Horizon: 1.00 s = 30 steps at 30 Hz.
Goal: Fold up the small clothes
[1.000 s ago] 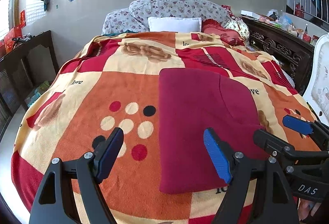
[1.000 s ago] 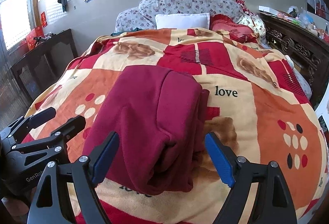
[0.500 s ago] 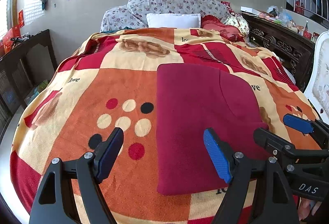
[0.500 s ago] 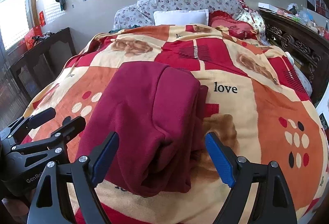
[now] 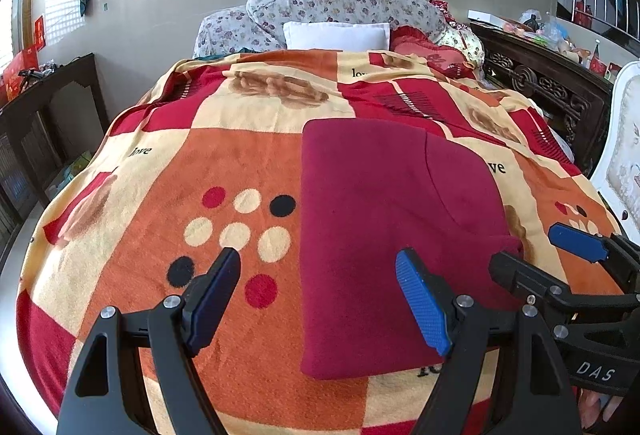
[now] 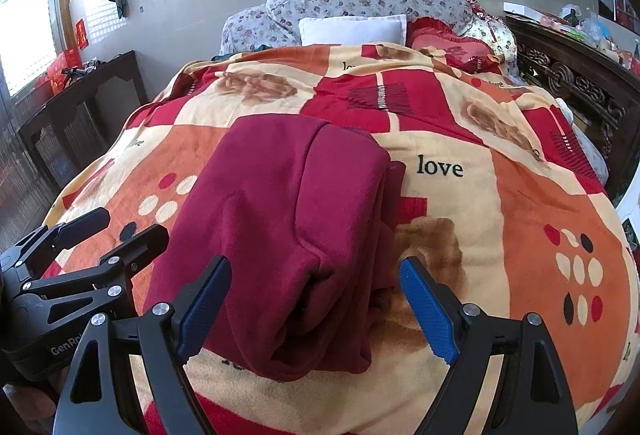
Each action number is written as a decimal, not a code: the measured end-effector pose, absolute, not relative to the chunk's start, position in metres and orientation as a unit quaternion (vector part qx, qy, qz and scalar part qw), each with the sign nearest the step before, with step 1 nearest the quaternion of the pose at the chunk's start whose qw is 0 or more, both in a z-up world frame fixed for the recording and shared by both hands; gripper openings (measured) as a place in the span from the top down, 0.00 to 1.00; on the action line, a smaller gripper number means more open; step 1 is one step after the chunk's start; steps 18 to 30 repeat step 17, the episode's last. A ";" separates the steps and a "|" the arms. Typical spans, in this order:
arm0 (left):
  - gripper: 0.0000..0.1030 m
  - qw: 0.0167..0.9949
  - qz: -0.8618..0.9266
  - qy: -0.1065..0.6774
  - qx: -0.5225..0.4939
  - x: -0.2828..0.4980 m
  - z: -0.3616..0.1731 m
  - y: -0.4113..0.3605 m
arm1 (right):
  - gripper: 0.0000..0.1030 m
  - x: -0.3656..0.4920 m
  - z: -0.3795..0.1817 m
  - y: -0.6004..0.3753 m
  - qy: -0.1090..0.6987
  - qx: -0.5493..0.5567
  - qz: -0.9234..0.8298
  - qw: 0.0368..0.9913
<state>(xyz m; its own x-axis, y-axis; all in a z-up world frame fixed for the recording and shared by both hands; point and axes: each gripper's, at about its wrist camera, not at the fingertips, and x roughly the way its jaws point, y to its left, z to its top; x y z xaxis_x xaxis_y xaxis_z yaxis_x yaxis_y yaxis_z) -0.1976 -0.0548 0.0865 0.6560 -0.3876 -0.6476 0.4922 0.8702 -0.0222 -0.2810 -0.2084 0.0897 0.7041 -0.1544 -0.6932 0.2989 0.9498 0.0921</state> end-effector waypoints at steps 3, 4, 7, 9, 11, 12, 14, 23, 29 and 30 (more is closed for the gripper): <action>0.23 0.906 -0.242 0.339 0.077 -0.198 0.082 -0.056 | 0.13 -0.281 0.088 -0.208 0.367 0.098 -0.123 0.917; 0.23 0.906 -0.242 0.339 0.077 -0.199 0.081 -0.057 | 0.13 -0.280 0.088 -0.207 0.368 0.098 -0.123 0.917; 0.23 0.906 -0.243 0.339 0.077 -0.197 0.081 -0.056 | 0.13 -0.280 0.088 -0.208 0.368 0.098 -0.123 0.916; 0.23 0.906 -0.243 0.339 0.078 -0.198 0.080 -0.057 | 0.13 -0.280 0.088 -0.207 0.368 0.098 -0.123 0.916; 0.23 0.905 -0.243 0.339 0.077 -0.197 0.080 -0.056 | 0.13 -0.280 0.088 -0.207 0.368 0.098 -0.123 0.916; 0.23 0.906 -0.244 0.339 0.076 -0.197 0.079 -0.056 | 0.13 -0.280 0.088 -0.207 0.368 0.098 -0.123 0.916; 0.23 0.906 -0.242 0.339 0.076 -0.198 0.079 -0.057 | 0.13 -0.280 0.088 -0.207 0.368 0.098 -0.123 0.916; 0.23 0.905 -0.243 0.339 0.077 -0.196 0.080 -0.056 | 0.12 -0.280 0.087 -0.209 0.368 0.100 -0.124 0.916; 0.23 0.905 -0.243 0.339 0.077 -0.196 0.080 -0.056 | 0.12 -0.280 0.087 -0.209 0.368 0.100 -0.124 0.916; 0.23 0.905 -0.243 0.339 0.077 -0.196 0.080 -0.056 | 0.12 -0.280 0.087 -0.209 0.368 0.100 -0.124 0.916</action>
